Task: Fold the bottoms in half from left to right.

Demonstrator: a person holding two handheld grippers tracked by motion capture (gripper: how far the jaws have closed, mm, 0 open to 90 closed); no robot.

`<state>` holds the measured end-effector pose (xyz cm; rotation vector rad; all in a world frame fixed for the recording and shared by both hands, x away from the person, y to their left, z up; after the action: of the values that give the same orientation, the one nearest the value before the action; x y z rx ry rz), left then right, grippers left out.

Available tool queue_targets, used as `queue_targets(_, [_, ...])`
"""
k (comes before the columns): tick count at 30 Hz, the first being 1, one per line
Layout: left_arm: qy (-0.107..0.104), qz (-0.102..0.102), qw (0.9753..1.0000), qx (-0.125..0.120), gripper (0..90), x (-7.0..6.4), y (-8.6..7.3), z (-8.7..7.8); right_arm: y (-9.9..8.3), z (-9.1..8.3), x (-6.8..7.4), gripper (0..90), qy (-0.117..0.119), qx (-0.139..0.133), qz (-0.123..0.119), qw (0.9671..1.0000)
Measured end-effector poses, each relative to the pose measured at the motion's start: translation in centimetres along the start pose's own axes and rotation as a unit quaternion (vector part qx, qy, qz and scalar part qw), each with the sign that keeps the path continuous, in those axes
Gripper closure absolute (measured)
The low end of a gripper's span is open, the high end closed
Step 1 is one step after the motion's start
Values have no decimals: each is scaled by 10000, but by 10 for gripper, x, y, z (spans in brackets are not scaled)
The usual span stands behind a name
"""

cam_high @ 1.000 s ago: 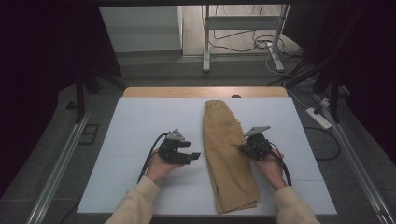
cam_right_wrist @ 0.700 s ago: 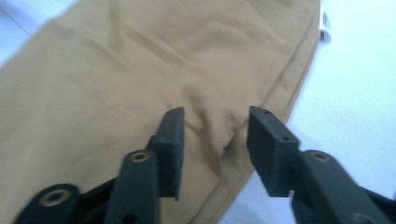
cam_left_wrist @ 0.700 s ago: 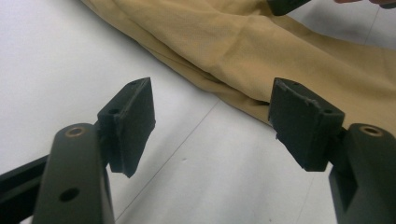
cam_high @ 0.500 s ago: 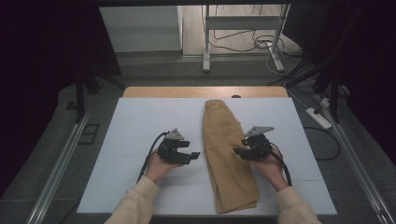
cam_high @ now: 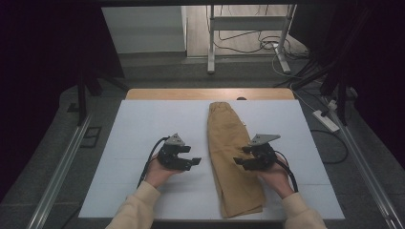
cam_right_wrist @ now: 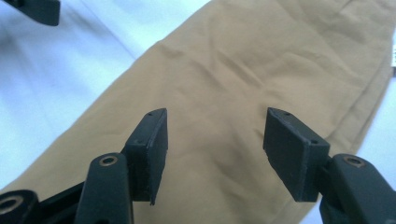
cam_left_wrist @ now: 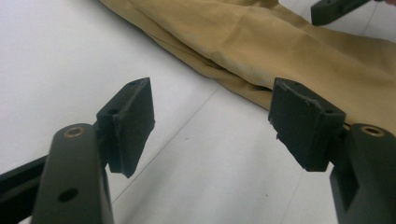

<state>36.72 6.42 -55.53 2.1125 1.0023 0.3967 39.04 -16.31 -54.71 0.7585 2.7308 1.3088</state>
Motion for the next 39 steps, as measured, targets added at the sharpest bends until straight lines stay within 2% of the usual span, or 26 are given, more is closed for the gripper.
queue_targets(5, [20,-12,10000,-13,307,1,-5,-7,-3,0,8,396,18,41,-35,10000])
queue_targets(14, [126,-109,9999,8,307,11,-21,-20,-13,-4,23,388,143,29,-47,9999])
queue_targets(21, [178,-140,9997,-53,307,15,-23,-25,-20,-5,44,379,285,79,-153,9994])
queue_targets(32, [199,-82,9998,10,304,13,-25,-22,-22,13,70,357,514,338,-370,9974])
queue_targets(39, [214,-90,9997,13,301,14,-26,-21,-20,21,80,339,559,404,-444,9966])
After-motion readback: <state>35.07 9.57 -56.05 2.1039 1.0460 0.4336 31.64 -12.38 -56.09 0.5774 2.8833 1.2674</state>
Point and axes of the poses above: each handheld gripper's, and its own axes: z roughly forward along the jaws, y roughly out of its top, x roughly to its left, the point moved 8 cm from there along z, roughly forward along the jaws, and after that the axes turned 14 degrees about y, right-handed, at the moved point
